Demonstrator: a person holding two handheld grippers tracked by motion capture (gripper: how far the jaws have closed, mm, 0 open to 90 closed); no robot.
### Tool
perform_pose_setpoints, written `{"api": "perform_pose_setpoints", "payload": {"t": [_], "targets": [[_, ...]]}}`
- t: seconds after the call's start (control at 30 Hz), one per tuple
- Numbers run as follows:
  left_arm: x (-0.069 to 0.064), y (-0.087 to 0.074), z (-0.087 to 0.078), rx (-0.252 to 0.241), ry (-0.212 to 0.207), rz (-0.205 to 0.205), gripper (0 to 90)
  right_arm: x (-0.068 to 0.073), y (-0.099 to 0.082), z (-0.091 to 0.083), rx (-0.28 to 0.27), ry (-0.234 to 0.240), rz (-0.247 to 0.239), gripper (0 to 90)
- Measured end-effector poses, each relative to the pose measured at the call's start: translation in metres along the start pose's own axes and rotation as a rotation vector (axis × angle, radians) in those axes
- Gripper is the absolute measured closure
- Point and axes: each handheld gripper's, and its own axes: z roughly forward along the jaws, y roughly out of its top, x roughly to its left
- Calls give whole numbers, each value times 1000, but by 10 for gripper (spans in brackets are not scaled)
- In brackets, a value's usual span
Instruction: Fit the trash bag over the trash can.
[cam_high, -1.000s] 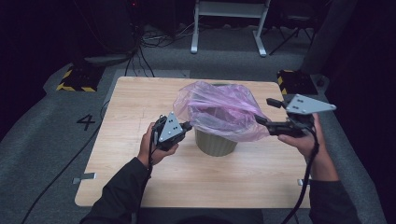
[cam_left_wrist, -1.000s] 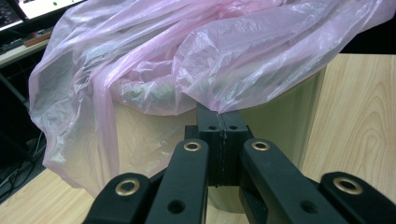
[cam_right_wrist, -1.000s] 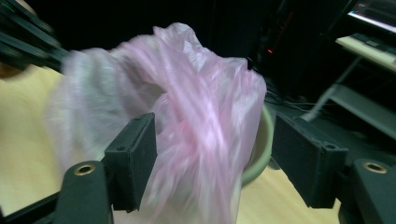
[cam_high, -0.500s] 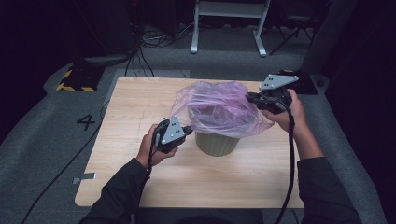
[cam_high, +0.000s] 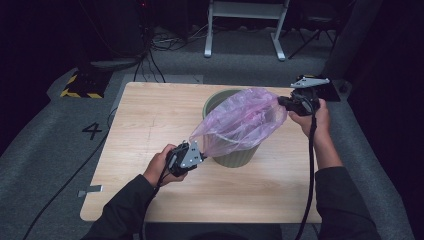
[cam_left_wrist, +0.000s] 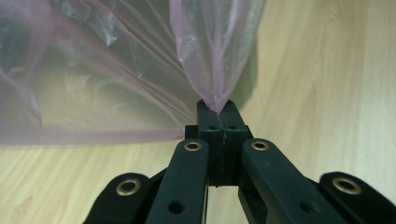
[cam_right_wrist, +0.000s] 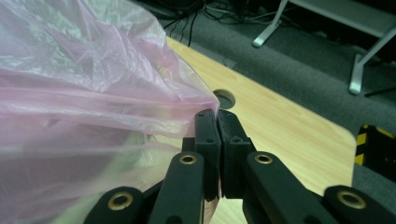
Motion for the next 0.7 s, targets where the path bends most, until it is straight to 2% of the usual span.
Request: {"api": "perform_pose_setpoints", "payload": {"t": [0.03,0.1,0.23,0.27,0.3,0.33,0.37,0.4,0.43,0.47,0.5,0.53,0.57,0.6,0.63,0.67,0.7], "targets": [[0,0,0,0,0,0,900,0,0,0,0,0,0,882],[-6,-4,-2,-3,-34,9,900,0,-5,3,12,0,13,882],[-12,-5,-4,-28,-53,6,899,0,-10,1,11,8,30,883],[-15,-3,-8,-84,-70,-32,830,1,-15,-3,-2,25,33,879],[-15,-3,-8,-84,-70,-32,689,1,-15,-3,-2,25,33,879],[-17,-1,-11,-100,-66,-60,602,3,-19,-8,-19,40,41,863],[-22,6,-19,-147,-84,-86,532,4,-21,-11,-26,43,38,864],[-25,9,-24,-174,-92,-88,464,5,-23,-13,-32,50,36,864],[-25,9,-24,-174,-92,-88,408,5,-23,-13,-32,50,36,864],[-30,17,-35,-220,-101,-95,363,6,-26,-17,-43,50,32,864],[-30,17,-35,-220,-101,-95,331,6,-26,-17,-43,50,32,864],[-36,25,-46,-259,-74,-90,310,6,-28,-20,-53,57,35,863],[-38,28,-52,-273,-57,-89,289,6,-29,-22,-60,60,39,863],[-40,30,-56,-279,-26,-93,276,7,-30,-24,-66,66,34,861],[-40,30,-56,-279,-26,-93,265,7,-30,-24,-66,66,34,861],[-40,32,-63,-279,21,-79,266,8,-32,-29,-79,61,24,856],[-40,32,-63,-279,21,-79,262,8,-32,-29,-79,61,24,856]]}}
